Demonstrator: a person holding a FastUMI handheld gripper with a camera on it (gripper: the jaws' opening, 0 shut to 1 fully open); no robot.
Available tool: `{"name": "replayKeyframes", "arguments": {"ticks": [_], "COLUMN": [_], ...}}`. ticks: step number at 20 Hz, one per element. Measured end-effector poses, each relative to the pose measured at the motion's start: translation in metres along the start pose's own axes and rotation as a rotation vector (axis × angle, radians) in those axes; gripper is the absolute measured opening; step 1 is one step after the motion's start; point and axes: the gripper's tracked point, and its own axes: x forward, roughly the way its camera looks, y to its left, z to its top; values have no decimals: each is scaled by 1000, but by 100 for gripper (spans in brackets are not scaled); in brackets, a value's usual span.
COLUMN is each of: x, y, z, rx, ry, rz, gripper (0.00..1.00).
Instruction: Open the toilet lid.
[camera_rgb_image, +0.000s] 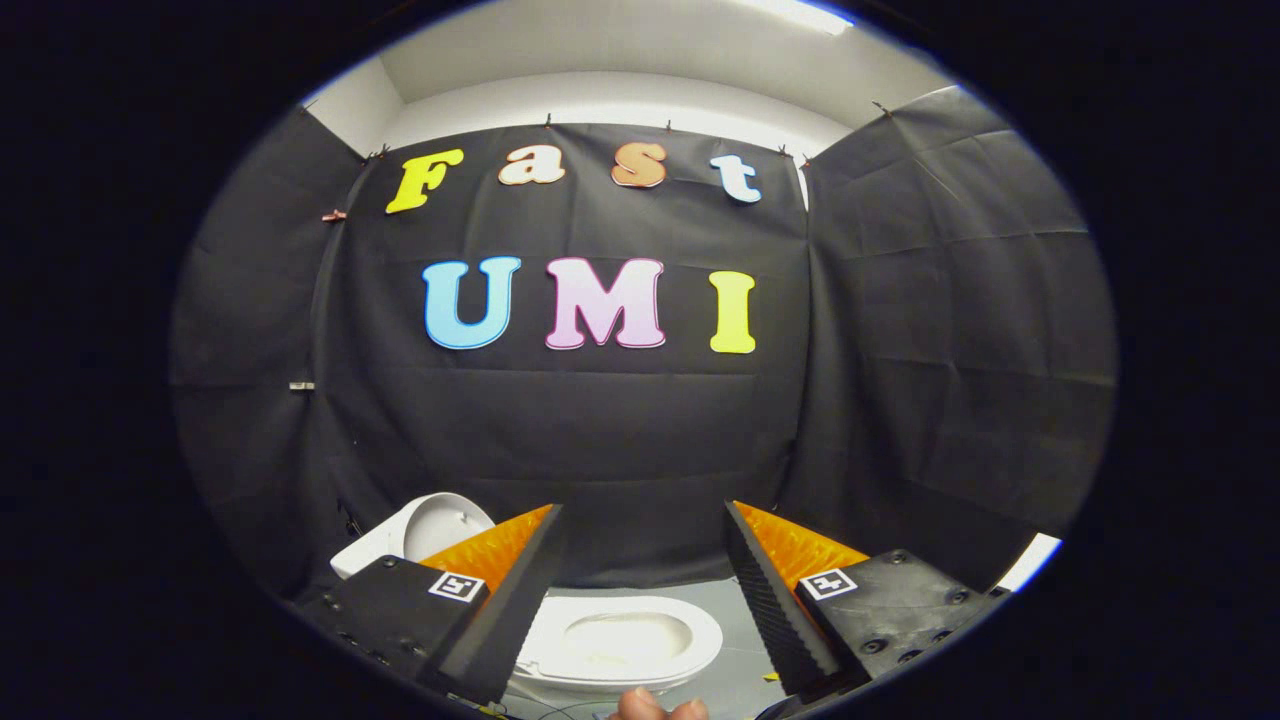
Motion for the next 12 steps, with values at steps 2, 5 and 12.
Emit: {"name": "replayKeyframes", "arguments": {"ticks": [2, 5, 12], "x": [-2, -5, -6], "y": [-5, -6, -1], "z": [6, 13, 17], "rx": [1, -7, -15], "ry": [-14, -30, -38], "rz": [-10, -14, -15], "gripper": [98, 100, 100]}}
